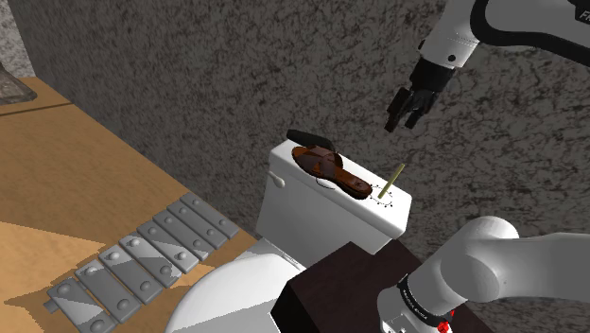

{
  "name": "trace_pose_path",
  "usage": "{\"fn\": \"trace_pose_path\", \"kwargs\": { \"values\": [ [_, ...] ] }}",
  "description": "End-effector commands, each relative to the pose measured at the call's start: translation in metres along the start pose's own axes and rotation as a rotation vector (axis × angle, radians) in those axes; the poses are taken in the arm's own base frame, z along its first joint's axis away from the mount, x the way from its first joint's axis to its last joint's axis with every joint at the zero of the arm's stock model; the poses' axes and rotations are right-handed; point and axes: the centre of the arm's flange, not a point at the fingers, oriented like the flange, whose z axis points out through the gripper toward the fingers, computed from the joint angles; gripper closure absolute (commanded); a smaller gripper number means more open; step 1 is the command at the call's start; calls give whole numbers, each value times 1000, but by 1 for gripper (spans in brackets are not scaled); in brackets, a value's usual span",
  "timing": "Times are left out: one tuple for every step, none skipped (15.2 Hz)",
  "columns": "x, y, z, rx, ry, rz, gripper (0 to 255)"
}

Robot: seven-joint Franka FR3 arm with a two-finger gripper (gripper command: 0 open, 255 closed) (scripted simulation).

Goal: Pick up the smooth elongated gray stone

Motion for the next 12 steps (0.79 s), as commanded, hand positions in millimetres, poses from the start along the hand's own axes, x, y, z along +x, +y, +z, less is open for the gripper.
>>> {"fn": "trace_pose_path", "kwargs": {
  "values": [
    [0,0,0,0,0,0,0],
    [12,-1,6,-14,-5,-15,0],
    [24,-2,13,-28,-10,-31,0],
    [36,-3,20,-43,-15,-46,0],
    [48,-4,26,-57,-20,-62,0],
    [60,-5,33,-71,-25,-77,0],
    [72,-7,40,-85,-30,-93,0],
    [84,-8,47,-99,-35,-108,0],
    [96,-10,54,-113,-40,-124,0],
    [108,-11,61,-128,-45,-139,0],
    [119,-13,68,-142,-50,-155,0],
    [131,-15,76,-156,-55,-170,0]
  ]
}}
